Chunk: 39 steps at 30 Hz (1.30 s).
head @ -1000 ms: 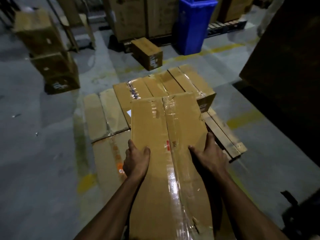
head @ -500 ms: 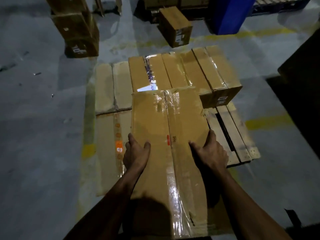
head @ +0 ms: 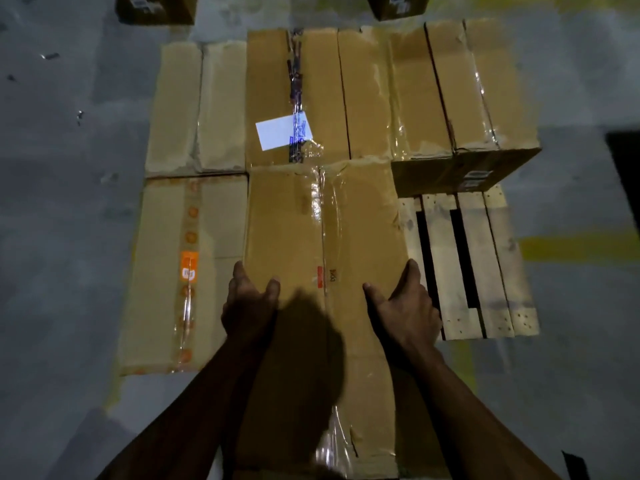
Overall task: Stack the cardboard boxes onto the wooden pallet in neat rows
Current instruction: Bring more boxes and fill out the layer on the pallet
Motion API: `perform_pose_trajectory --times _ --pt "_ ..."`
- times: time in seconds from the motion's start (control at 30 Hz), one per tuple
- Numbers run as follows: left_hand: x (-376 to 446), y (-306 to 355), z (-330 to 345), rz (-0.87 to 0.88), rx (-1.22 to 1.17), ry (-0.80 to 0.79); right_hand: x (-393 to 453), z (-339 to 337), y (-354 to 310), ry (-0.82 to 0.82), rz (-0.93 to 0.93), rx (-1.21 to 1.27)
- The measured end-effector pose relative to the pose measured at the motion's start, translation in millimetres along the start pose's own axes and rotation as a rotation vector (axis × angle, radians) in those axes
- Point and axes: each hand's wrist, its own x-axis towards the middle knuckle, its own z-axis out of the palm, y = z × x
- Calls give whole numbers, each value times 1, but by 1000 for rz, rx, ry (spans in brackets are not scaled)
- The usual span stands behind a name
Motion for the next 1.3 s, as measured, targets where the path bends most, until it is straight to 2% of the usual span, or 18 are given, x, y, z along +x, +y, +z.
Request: perform_pose_trajectory --times 0.4,0.77,0.97,1.13,1.3 --pt "88 -53 85 7 -54 59 73 107 37 -26 -8 58" --pt "144 -87 118 56 -155 124 113 167 36 14 -58 136" --pt "165 -94 132 52 -48 129 129 184 40 31 -64 118" --pt "176 -95 145 198 216 170 143 196 32 35 -109 16" --pt "180 -104 143 220 340 85 142 194 33 22 -105 15"
